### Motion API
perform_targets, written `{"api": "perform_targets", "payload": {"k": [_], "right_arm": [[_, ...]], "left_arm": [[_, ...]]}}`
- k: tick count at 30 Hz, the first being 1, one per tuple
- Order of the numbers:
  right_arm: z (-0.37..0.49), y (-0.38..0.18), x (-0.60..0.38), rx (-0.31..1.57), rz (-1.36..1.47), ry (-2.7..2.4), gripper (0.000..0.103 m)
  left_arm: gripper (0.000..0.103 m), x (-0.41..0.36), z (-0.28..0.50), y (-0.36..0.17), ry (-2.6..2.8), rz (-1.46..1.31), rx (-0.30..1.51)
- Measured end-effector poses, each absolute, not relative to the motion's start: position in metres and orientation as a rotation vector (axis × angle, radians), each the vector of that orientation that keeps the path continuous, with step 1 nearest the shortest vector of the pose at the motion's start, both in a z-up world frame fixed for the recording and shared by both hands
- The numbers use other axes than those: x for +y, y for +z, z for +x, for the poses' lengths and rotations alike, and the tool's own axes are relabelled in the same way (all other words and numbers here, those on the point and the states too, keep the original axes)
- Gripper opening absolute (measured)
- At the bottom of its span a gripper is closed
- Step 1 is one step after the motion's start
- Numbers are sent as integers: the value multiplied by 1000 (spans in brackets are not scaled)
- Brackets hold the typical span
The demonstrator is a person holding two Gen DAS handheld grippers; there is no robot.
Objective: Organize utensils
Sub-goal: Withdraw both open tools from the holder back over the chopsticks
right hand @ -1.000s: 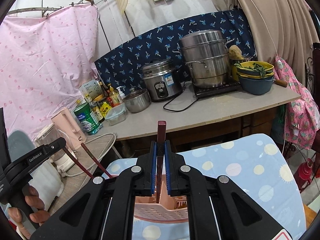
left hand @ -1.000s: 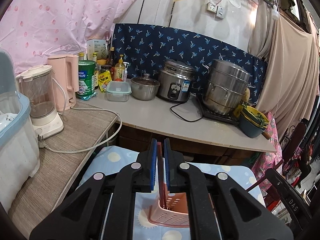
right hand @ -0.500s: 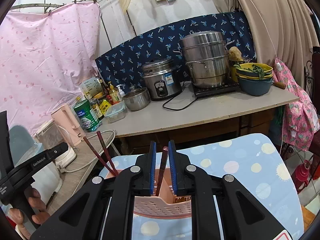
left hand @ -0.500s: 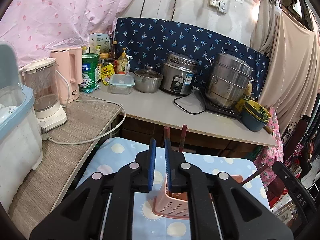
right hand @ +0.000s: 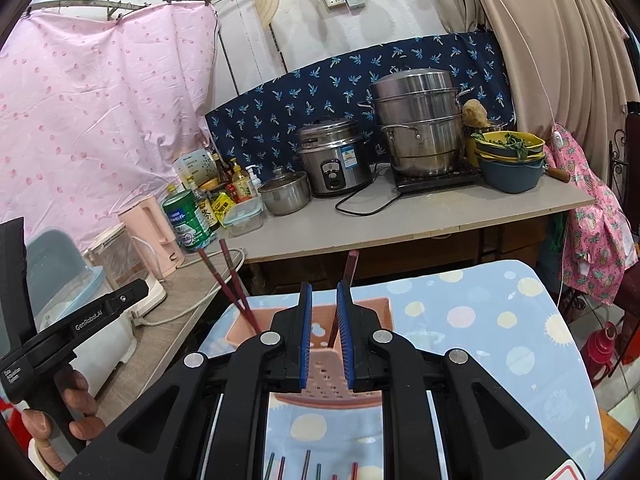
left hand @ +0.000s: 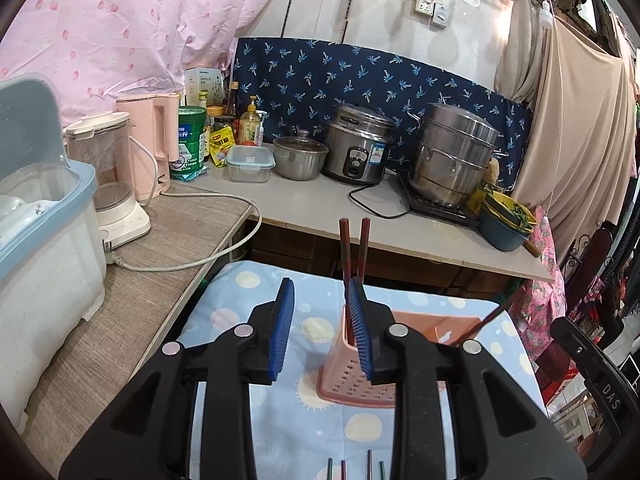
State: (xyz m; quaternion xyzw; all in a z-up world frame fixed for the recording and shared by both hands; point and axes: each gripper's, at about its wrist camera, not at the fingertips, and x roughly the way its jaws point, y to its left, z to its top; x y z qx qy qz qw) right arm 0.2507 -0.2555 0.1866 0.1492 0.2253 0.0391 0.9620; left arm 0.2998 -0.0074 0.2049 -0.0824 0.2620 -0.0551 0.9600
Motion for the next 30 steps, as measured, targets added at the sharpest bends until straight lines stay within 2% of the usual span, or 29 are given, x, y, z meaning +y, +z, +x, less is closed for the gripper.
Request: {"api": "perform_targets", "payload": {"k": [12, 30], "right_arm": [[186, 161, -236, 504, 251, 94, 15], [91, 71, -209, 682, 183, 77, 15]], "left_arm": [[27, -5, 245, 171, -94, -96, 600], [27, -7, 166, 76, -102, -32, 783]]}}
